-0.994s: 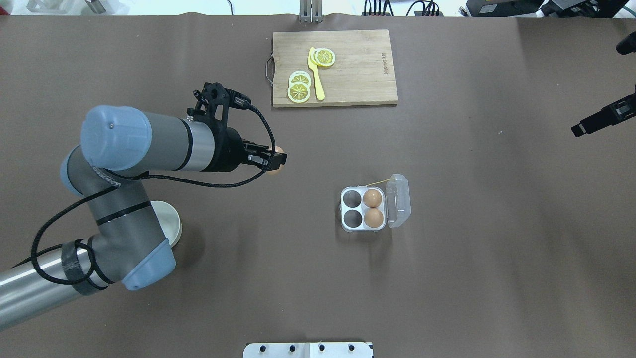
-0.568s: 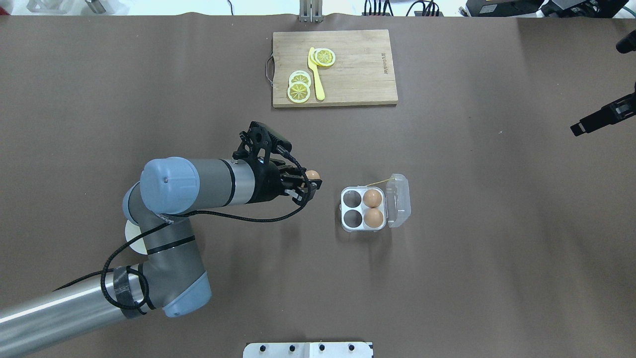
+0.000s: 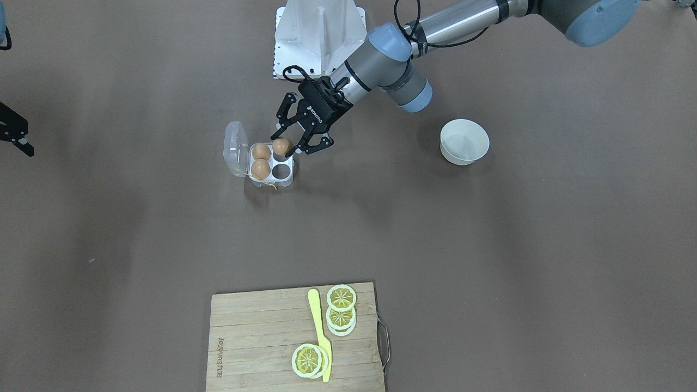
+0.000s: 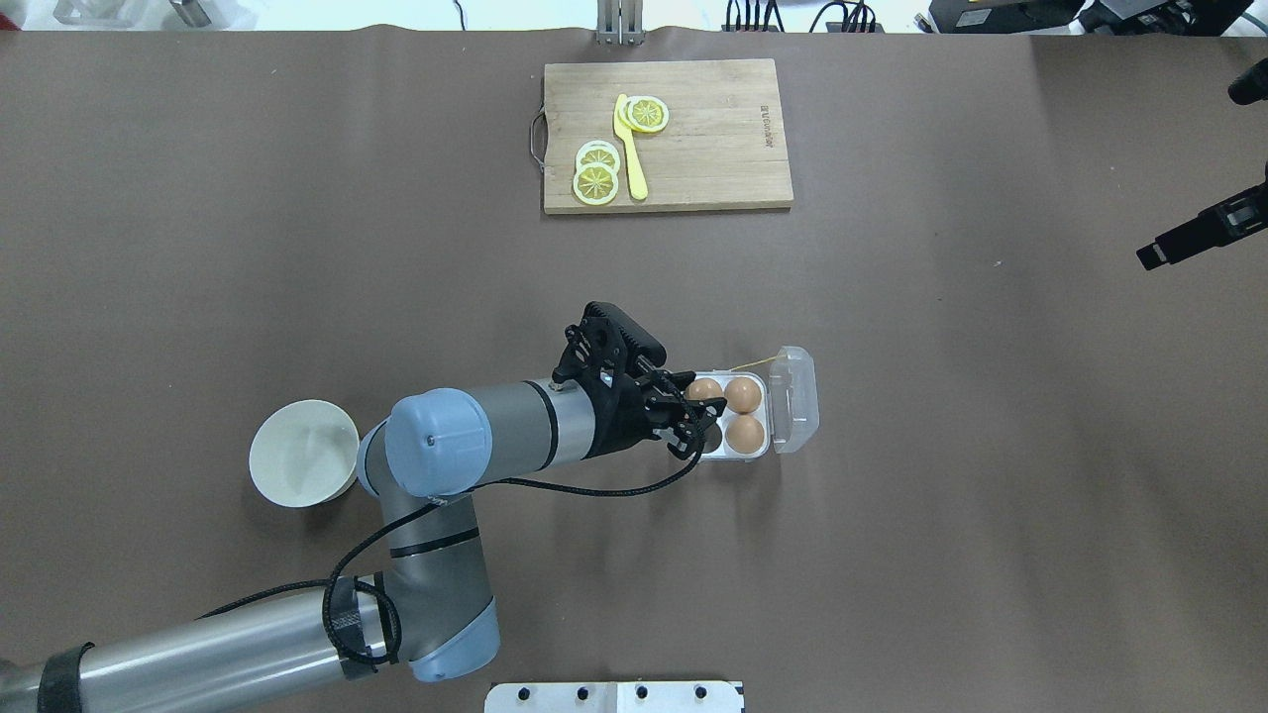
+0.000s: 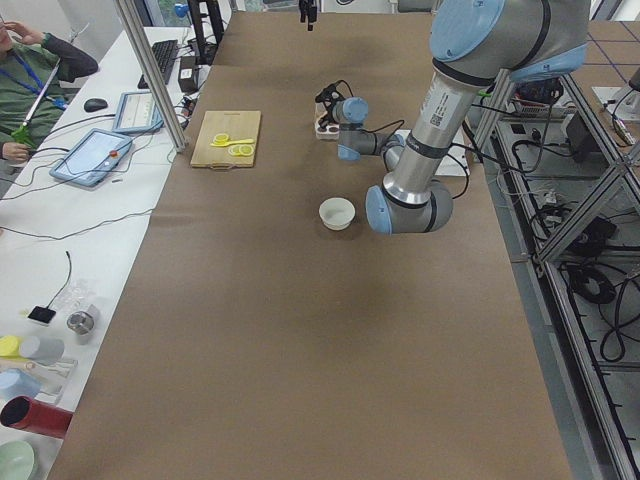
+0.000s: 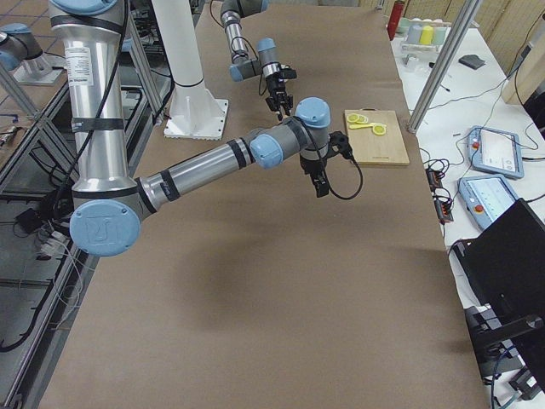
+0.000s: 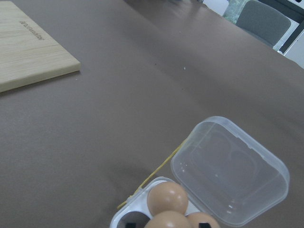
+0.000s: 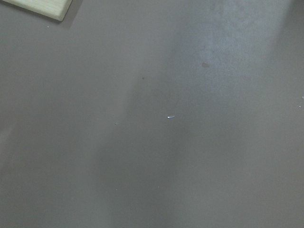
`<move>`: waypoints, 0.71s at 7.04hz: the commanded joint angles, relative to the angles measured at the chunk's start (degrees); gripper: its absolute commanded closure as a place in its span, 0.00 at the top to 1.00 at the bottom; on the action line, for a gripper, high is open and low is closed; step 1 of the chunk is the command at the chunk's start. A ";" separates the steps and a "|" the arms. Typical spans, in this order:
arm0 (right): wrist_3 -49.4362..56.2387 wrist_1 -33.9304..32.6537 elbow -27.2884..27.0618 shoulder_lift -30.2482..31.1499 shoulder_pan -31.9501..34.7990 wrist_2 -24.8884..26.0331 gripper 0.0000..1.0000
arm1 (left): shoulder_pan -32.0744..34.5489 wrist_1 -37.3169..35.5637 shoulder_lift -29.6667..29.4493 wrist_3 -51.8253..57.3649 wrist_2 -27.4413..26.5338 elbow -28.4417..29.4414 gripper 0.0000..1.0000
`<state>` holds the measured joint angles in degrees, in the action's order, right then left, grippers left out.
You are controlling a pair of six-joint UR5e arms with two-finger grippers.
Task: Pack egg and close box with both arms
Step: 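Lower the egg into an empty slot and open the left gripper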
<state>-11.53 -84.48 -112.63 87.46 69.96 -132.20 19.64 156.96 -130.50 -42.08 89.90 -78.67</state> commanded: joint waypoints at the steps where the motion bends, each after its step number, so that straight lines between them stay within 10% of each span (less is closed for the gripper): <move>1: 0.02 -0.07 0.04 -0.28 0.00 0.01 0.99 | -0.21 0.63 -0.81 0.77 -0.34 1.33 0.00; 5: 0.02 -0.07 0.39 -0.72 -0.09 0.01 0.99 | -0.57 0.72 -0.81 0.77 -0.43 2.29 0.00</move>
<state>-11.51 -84.54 -112.39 86.89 69.94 -132.19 19.18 157.66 -131.30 -41.31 89.50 -76.56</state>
